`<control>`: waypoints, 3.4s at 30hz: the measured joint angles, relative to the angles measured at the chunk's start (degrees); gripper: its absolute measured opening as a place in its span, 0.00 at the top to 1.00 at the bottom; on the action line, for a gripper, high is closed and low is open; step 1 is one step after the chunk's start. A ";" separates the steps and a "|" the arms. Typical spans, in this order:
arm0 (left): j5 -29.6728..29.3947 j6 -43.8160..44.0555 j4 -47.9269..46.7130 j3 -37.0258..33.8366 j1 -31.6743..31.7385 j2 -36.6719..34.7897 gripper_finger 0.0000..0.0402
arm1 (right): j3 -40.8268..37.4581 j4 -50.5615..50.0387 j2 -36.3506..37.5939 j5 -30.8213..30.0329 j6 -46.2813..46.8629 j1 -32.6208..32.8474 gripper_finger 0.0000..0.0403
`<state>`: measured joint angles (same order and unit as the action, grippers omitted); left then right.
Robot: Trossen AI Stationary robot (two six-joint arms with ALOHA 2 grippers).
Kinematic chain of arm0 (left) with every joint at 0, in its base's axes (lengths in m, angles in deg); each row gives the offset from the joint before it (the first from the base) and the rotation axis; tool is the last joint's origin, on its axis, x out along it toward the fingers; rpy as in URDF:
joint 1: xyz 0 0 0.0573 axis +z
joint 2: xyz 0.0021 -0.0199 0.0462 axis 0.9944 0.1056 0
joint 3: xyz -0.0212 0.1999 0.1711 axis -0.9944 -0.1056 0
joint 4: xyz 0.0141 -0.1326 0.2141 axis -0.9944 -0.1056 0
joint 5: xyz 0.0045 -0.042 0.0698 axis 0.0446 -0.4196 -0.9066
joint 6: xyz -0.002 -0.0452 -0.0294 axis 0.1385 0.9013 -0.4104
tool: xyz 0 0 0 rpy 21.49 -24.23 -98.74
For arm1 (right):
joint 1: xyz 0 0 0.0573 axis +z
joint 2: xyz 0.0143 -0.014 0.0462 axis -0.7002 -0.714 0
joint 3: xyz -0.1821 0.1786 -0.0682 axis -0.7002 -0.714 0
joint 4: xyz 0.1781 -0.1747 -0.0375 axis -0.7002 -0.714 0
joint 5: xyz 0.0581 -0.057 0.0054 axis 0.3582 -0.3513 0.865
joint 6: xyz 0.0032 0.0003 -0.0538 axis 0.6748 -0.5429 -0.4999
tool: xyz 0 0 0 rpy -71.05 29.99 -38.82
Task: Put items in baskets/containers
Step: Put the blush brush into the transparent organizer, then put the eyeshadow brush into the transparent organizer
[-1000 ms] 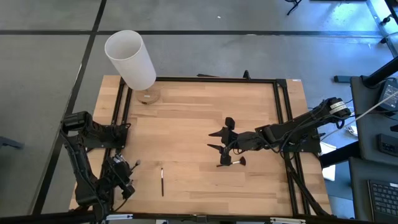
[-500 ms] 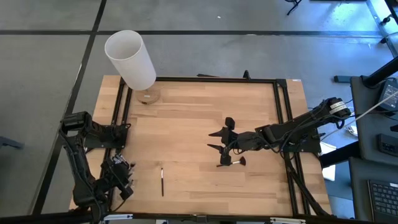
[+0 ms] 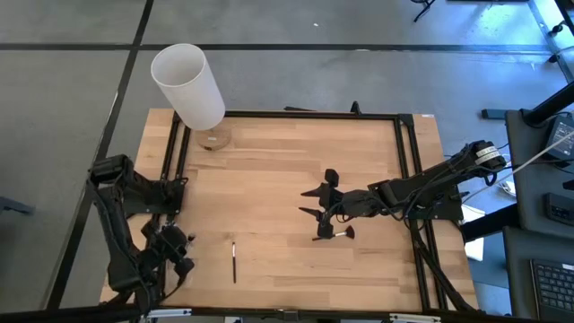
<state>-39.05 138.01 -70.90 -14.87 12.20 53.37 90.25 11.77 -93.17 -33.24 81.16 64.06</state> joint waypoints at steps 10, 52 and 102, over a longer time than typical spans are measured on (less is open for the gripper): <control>-13.30 -8.89 0.30 0.12 9.76 -6.59 0.68 | 0.00 0.44 -0.02 -0.04 0.02 -0.20 0.53; -4.68 -12.36 13.63 3.39 26.70 -3.11 0.68 | -0.02 -10.00 3.80 1.54 6.38 -0.22 0.53; 27.64 -18.03 33.78 3.56 39.91 20.02 0.88 | 0.00 -33.55 11.54 3.97 7.48 -14.23 0.53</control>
<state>-11.41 119.98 -37.12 -11.31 52.10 73.39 90.25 -21.77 -81.62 -29.27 88.64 49.83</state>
